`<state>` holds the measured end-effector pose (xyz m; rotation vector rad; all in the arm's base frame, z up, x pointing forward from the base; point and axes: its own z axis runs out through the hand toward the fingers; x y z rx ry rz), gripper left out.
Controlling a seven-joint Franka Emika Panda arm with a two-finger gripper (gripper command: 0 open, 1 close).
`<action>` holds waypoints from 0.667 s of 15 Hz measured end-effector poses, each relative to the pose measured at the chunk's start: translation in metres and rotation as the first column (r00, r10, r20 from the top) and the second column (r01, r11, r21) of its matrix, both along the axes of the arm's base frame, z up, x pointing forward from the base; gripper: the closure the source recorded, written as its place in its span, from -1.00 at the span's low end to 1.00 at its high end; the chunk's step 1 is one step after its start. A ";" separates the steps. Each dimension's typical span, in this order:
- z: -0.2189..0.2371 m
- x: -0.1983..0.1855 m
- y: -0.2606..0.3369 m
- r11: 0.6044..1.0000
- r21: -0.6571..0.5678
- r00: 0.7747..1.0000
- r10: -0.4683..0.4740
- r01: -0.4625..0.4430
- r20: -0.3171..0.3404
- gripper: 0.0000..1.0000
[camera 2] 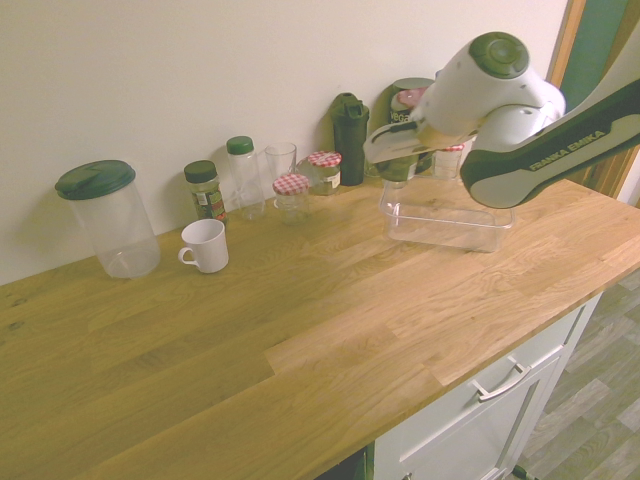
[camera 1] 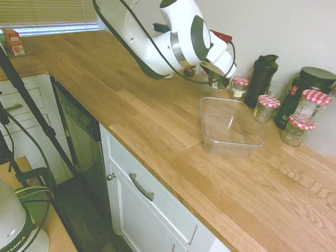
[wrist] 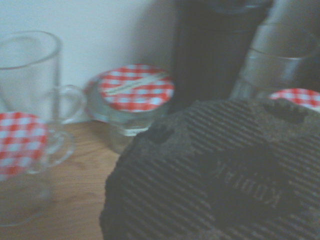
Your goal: Put the cereal into the container
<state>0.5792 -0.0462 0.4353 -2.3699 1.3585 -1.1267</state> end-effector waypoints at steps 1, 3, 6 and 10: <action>-0.005 -0.005 -0.018 1.000 0.000 1.000 -0.026 0.026 -0.015 1.00; -0.023 -0.012 -0.045 0.998 0.008 0.996 -0.069 0.070 -0.056 1.00; -0.044 -0.016 -0.063 0.995 0.015 0.990 -0.100 0.102 -0.102 1.00; -0.088 -0.016 -0.077 0.990 0.032 0.975 -0.129 0.137 -0.182 1.00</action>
